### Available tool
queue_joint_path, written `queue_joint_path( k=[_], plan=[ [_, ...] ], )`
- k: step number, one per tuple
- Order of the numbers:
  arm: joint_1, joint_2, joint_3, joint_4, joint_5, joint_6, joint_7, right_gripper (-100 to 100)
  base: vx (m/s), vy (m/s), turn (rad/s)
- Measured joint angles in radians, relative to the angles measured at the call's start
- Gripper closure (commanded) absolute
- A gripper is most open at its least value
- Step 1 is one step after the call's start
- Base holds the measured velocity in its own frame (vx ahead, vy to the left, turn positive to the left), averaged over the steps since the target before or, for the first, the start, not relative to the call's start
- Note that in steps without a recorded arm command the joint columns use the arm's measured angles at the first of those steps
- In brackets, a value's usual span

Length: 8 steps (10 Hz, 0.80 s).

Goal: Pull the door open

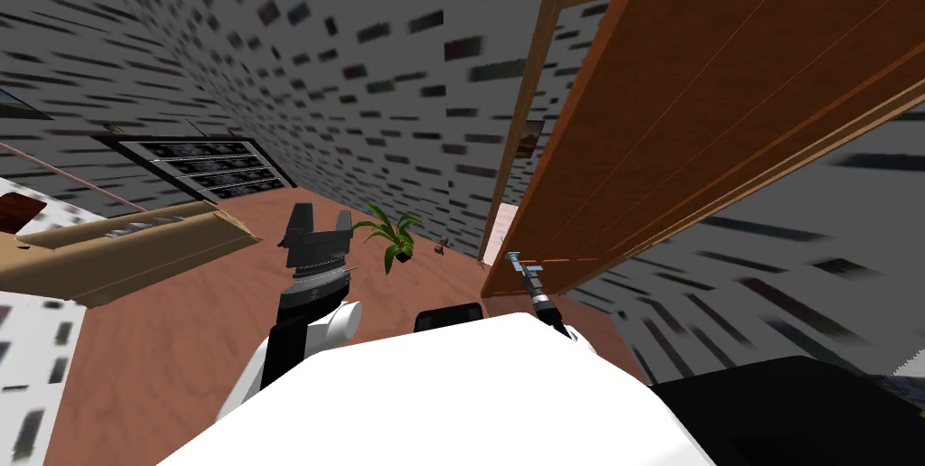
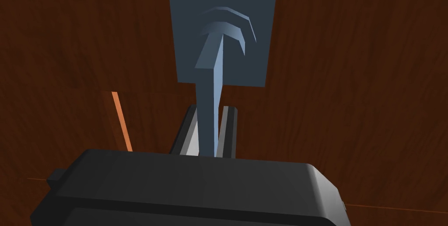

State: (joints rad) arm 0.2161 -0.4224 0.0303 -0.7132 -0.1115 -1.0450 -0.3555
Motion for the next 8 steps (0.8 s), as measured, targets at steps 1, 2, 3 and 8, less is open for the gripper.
queue_joint_path(
  k=[1,2,3,8],
  plan=[
    [0.013,-0.007,0.004,-0.001,0.001,-0.018,-0.007,100,-0.197,-0.087,0.131],
    [0.025,-0.009,0.01,-0.008,0.002,-0.029,-0.012,100,-0.136,-0.047,0.08],
    [0.03,-0.01,0.014,-0.003,0.005,-0.041,-0.014,100,-0.138,-0.032,0.142],
    [0.063,-0.036,0.03,0.036,0.008,-0.124,-0.041,100,-0.147,-0.044,0.133]
  ],
)
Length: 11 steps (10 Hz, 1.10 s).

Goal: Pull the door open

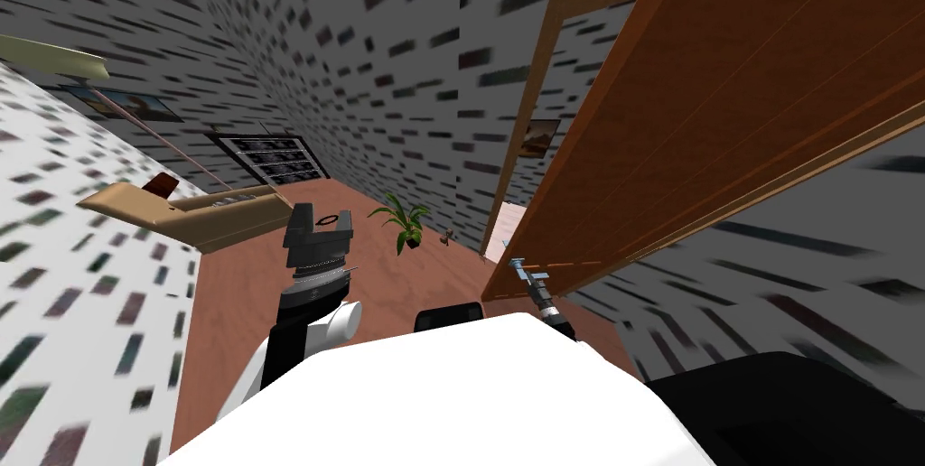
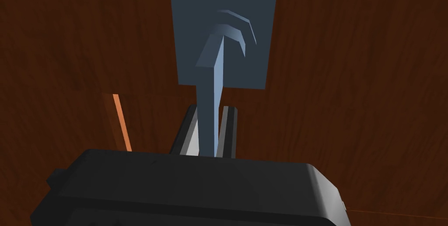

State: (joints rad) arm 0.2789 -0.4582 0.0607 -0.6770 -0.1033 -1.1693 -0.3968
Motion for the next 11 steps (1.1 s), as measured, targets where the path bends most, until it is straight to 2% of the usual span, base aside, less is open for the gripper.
queue_joint_path(
  k=[1,3,10,11],
  plan=[
    [0.003,-0.005,0.003,0.014,0.001,-0.022,-0.006,100,-0.079,-0.015,0.029],
    [0.005,-0.007,0.007,0.022,0.002,-0.029,-0.008,100,-0.214,-0.052,0.194],
    [-0.001,-0.026,0.028,0.065,0.005,-0.08,-0.025,100,-0.222,-0.061,0.15],
    [0.001,-0.029,0.031,0.069,0.006,-0.087,-0.027,100,-0.086,-0.031,0.039]
  ],
)
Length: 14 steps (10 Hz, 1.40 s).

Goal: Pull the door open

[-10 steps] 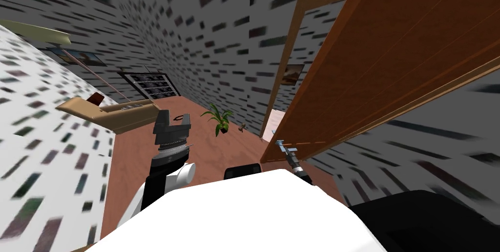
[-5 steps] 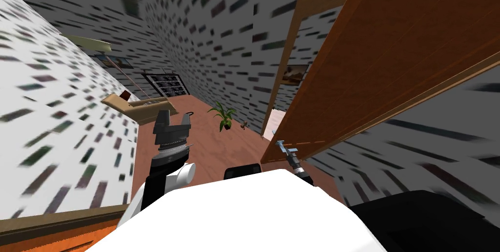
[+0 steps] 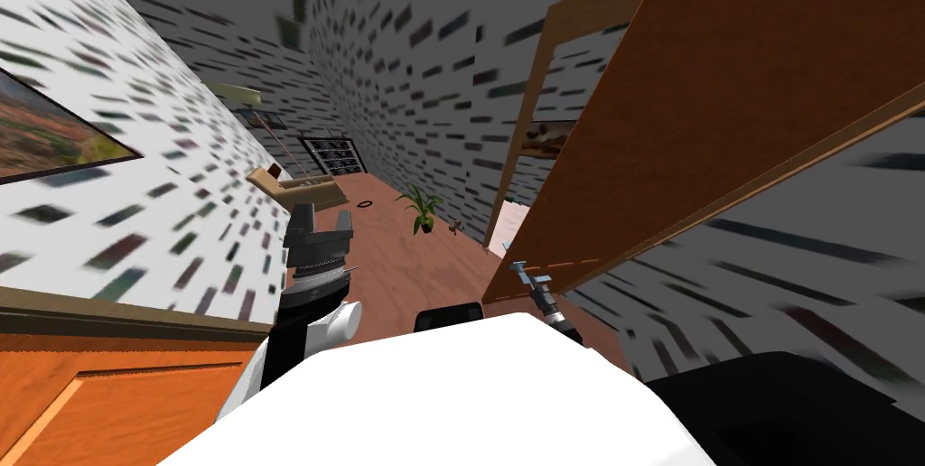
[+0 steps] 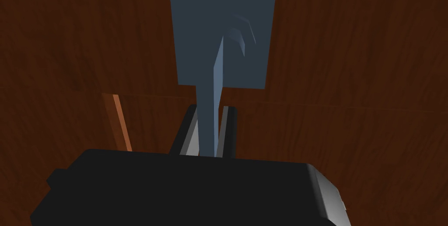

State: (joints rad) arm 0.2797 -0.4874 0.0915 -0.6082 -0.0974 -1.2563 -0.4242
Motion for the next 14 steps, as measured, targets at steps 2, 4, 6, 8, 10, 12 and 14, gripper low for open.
queue_joint_path(
  k=[2,4,6,8,10,12,14],
  plan=[
    [-0.002,-0.001,0.003,0.008,0.001,-0.002,-0.001,100,-0.172,-0.039,0.144],
    [-0.012,-0.004,0.004,0.021,0.001,-0.012,-0.005,100,-0.195,-0.058,0.138],
    [-0.017,-0.005,0.009,0.033,0.004,-0.021,-0.008,100,-0.201,-0.066,0.147],
    [-0.024,-0.007,0.014,0.045,0.006,-0.03,-0.011,100,-0.216,-0.072,0.149],
    [-0.031,-0.009,0.018,0.06,0.009,-0.041,-0.015,100,-0.203,-0.052,0.132],
    [-0.039,-0.014,0.02,0.075,0.01,-0.051,-0.019,100,-0.215,-0.044,0.112],
    [-0.04,-0.015,0.022,0.08,0.011,-0.053,-0.02,100,-0.098,-0.014,-0.035]
  ],
)
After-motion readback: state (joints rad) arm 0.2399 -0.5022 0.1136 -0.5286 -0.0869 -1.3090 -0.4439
